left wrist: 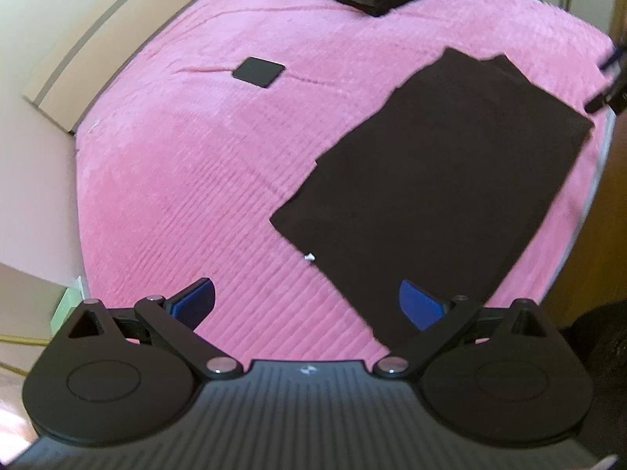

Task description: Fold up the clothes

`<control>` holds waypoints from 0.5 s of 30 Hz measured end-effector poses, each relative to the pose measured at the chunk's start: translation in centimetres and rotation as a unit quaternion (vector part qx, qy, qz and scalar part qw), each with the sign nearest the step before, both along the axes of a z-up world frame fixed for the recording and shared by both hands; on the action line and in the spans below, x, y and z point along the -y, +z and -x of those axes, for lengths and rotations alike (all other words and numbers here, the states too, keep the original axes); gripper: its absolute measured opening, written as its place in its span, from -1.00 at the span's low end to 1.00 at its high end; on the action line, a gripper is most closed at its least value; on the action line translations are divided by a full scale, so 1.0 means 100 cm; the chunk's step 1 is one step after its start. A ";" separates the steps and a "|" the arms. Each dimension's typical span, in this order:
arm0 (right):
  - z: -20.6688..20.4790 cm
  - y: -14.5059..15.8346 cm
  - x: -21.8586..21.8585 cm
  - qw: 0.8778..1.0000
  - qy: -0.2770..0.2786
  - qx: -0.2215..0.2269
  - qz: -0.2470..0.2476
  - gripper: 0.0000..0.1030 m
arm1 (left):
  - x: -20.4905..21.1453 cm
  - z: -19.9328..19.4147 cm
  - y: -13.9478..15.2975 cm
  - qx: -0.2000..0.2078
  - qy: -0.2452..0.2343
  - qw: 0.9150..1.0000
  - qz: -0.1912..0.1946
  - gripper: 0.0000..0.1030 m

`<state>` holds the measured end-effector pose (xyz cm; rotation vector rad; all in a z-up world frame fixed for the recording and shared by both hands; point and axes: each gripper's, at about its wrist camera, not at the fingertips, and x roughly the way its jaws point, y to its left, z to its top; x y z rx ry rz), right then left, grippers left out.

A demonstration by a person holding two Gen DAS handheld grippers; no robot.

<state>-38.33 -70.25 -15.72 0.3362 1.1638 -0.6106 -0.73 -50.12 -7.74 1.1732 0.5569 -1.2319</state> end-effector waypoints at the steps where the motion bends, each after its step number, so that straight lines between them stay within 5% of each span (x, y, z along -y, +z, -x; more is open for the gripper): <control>1: -0.005 0.002 -0.010 1.000 0.021 0.003 0.013 0.80 | -0.003 -0.002 -0.003 0.003 -0.015 1.000 -0.001 0.92; 9: -0.065 0.001 -0.101 0.992 0.110 0.012 0.058 0.80 | -0.012 -0.054 -0.046 0.048 -0.164 0.985 -0.007 0.91; 15: -0.132 -0.034 -0.188 0.987 0.154 -0.009 0.033 0.79 | -0.010 -0.110 -0.083 0.052 -0.254 0.966 0.002 0.91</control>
